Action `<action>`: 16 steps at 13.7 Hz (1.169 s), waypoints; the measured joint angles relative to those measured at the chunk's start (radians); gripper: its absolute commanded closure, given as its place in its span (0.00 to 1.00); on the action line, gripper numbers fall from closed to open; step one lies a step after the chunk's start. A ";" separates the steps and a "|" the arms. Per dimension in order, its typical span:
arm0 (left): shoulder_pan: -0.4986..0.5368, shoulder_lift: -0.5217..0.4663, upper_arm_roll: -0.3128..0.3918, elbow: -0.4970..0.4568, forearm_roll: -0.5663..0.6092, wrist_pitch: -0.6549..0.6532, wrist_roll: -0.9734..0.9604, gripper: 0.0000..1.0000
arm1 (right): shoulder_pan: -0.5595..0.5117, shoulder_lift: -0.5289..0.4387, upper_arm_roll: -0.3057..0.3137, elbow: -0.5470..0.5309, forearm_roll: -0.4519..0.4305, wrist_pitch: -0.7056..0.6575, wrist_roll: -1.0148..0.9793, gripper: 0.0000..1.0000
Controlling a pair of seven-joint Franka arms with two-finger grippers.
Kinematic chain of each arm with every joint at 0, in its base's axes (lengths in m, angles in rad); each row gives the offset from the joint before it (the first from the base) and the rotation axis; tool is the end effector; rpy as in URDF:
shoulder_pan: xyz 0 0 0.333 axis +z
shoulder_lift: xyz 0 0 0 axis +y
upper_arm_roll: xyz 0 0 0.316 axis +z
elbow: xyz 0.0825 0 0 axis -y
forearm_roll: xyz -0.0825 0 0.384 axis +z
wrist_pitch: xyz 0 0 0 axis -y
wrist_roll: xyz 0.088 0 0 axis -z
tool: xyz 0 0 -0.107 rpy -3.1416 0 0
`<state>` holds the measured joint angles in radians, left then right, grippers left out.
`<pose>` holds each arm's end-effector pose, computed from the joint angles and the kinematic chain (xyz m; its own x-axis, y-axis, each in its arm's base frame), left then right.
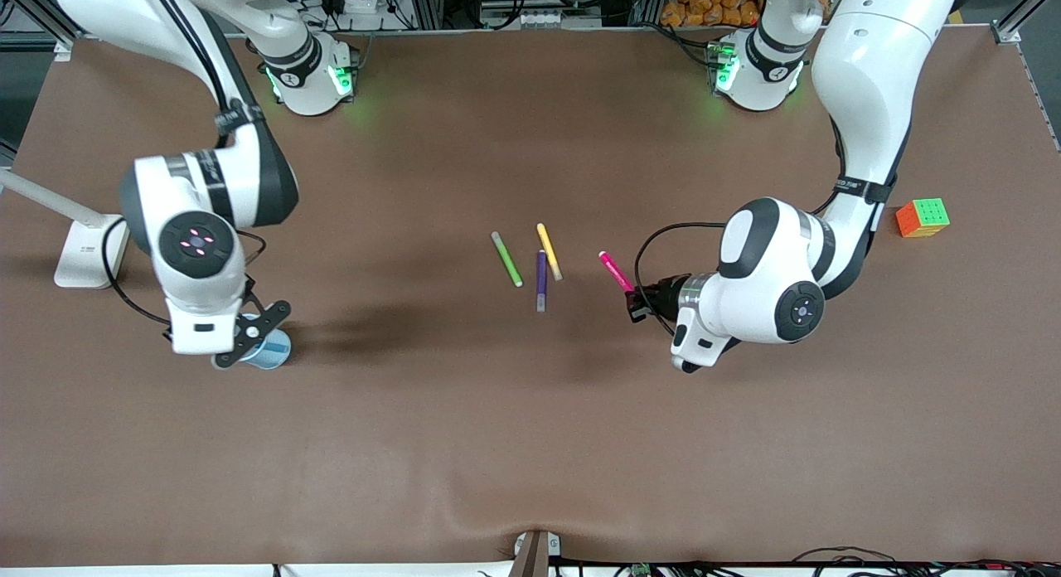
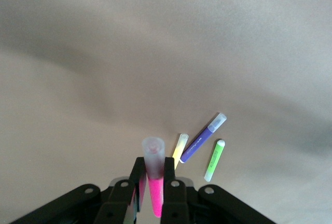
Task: Place pink and blue markers in matching cups
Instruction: 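Drop the blue marker into the blue cup while the left gripper lifts pink, then retract the right gripper while the left gripper carries pink to the cup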
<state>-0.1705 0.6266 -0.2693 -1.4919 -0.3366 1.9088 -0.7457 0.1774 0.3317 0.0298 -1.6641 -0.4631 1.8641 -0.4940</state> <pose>0.6269 -0.2883 0.3075 0.8061 0.3799 -0.4538 0.4948 -0.8533 0.1644 0.6350 0.0965 0.4112 0.6477 0.6878 -0.3277 0.7619 -0.5860 0.2759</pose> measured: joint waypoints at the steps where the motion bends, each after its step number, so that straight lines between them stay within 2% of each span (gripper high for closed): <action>1: 0.006 -0.004 0.003 0.000 0.000 -0.005 -0.001 1.00 | -0.010 -0.026 -0.004 0.006 0.052 -0.010 0.002 0.52; 3: 0.027 -0.023 0.004 0.002 0.009 -0.025 -0.001 1.00 | -0.055 -0.069 -0.009 0.017 0.147 -0.036 0.003 0.57; 6: 0.052 -0.076 0.004 0.004 0.069 -0.043 0.000 1.00 | -0.144 -0.094 -0.013 0.049 0.268 -0.082 0.011 0.51; 8: 0.052 -0.098 0.004 0.004 0.116 -0.047 0.001 1.00 | -0.181 -0.107 -0.013 0.064 0.305 -0.086 0.081 0.36; 10: 0.052 -0.113 0.000 0.005 0.230 -0.047 0.003 1.00 | -0.182 -0.136 -0.007 0.070 0.313 -0.094 0.189 0.27; 11: 0.051 -0.119 -0.002 0.005 0.278 -0.047 0.003 1.00 | -0.181 -0.155 -0.001 0.071 0.321 -0.098 0.230 0.16; 12: 0.051 -0.125 -0.003 0.005 0.303 -0.047 0.005 1.00 | -0.180 -0.176 0.003 0.073 0.338 -0.107 0.266 0.02; 16: 0.061 -0.168 0.000 0.000 0.320 -0.049 0.040 1.00 | -0.195 -0.250 -0.004 0.073 0.412 -0.152 0.330 0.00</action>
<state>-0.1092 0.4590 -0.2695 -1.4921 -0.0163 1.8598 -0.7060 -0.0173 0.0816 0.0254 -1.5907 -0.0513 1.7123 -0.1639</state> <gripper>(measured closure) 0.824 0.004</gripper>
